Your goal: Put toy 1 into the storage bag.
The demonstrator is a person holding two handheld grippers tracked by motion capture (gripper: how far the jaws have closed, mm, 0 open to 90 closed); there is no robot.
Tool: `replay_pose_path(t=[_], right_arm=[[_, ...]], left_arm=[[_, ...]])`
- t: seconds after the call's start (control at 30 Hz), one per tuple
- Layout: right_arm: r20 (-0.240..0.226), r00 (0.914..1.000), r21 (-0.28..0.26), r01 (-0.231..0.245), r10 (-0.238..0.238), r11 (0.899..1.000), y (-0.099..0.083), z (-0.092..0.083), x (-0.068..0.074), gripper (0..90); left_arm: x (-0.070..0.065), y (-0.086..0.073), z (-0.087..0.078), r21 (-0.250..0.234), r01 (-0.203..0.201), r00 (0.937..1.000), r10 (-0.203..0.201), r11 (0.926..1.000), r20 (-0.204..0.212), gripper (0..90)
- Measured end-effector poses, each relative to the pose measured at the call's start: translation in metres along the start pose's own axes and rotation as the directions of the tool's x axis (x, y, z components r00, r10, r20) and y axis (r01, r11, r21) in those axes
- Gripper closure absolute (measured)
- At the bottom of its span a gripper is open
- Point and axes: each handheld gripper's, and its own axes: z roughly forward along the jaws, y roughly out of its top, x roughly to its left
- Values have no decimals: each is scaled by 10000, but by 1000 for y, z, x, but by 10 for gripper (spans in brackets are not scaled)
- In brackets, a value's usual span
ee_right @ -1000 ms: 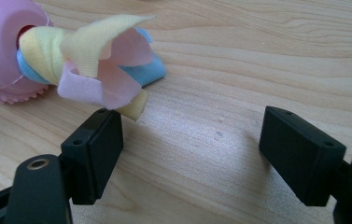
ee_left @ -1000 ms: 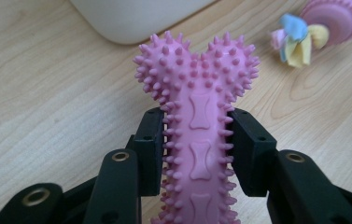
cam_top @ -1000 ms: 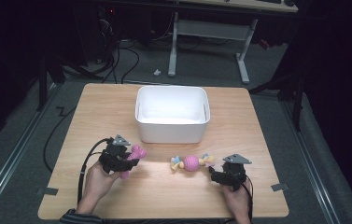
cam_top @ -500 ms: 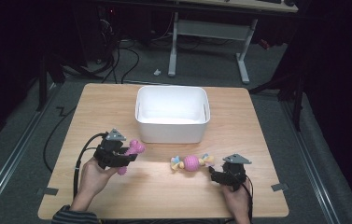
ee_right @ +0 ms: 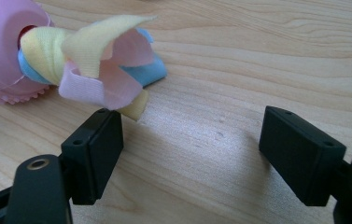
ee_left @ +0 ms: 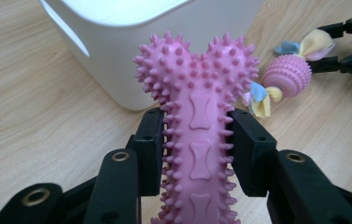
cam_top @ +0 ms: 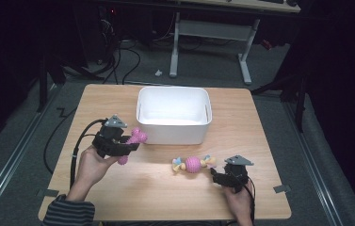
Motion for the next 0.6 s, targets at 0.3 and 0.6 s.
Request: replay_pose_path(t=[0.3,0.6], right_arm=[[2,10000,0,1,-1,10000,0,0,0,218],[-35,10000,-2,31,-31,10000,0,0,0,218]], left_arm=[[2,22,-1,-130,-39,9989,45,9999,461,589],[1,45,-3,-147,-284,9981,291,9995,536,589]])
